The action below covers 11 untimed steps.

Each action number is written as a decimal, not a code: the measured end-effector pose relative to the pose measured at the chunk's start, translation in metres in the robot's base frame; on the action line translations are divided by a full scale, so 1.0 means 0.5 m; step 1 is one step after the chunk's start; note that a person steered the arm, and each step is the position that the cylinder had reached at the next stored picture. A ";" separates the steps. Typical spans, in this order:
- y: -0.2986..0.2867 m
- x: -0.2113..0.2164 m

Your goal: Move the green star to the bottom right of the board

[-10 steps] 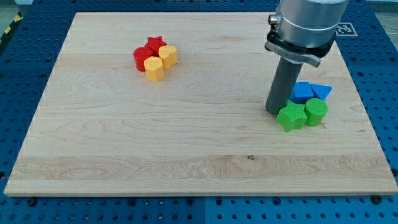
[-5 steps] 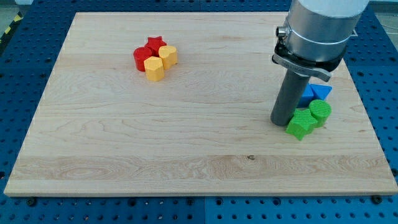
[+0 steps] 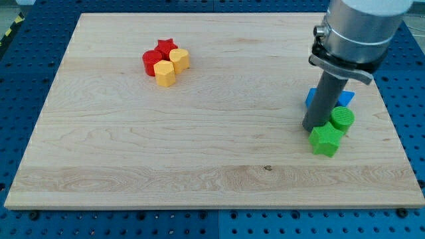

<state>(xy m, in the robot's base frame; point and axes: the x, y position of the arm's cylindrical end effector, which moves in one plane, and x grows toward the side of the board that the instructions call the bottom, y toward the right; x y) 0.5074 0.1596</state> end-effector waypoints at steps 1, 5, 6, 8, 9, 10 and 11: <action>0.011 0.024; -0.025 0.093; -0.024 0.092; -0.014 0.068; -0.014 0.056; 0.021 0.057; 0.070 0.068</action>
